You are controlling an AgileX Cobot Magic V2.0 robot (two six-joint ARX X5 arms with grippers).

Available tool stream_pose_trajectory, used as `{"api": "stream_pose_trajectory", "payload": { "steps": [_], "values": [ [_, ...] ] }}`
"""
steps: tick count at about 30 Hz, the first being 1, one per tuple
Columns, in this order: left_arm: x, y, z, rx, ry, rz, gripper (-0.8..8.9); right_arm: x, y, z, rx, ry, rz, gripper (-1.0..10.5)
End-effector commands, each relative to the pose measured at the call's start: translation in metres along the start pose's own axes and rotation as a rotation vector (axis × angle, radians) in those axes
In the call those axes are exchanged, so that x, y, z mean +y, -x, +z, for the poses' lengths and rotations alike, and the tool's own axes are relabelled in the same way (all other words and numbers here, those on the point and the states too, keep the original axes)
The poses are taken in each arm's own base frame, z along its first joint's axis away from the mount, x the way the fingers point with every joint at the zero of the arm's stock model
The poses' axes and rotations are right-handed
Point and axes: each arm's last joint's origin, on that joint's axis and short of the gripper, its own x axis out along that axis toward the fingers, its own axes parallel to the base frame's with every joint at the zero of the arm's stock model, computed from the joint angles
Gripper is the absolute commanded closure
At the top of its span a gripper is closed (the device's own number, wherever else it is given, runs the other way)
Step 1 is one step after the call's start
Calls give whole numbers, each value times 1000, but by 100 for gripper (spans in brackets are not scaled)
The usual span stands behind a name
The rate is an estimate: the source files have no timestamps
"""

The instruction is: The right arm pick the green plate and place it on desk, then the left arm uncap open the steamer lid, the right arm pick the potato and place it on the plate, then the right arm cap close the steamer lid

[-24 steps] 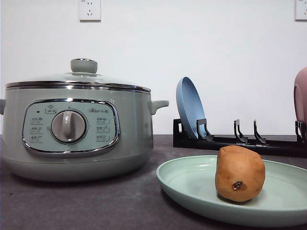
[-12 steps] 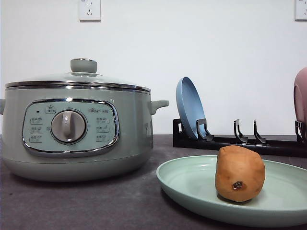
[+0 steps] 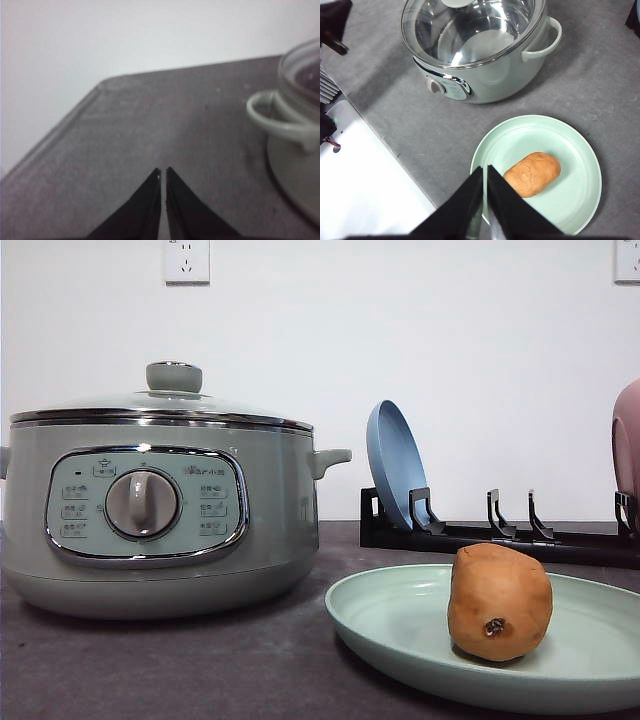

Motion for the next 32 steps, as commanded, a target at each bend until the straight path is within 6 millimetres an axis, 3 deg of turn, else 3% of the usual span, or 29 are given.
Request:
{"api": "stream_pose_trajectory", "payload": {
  "steps": [1,7,32],
  "values": [
    [-1,-3,-8,16,1,-1,796,2,2,3,-16,18,4,938],
    [-5,-7,-24,66,-5,-10,796,2,2,3,-16,18,4,938],
    [-5,-7,-24,64,-5,-10,796,2,2,3,-16,18,4,938]
  ]
}}
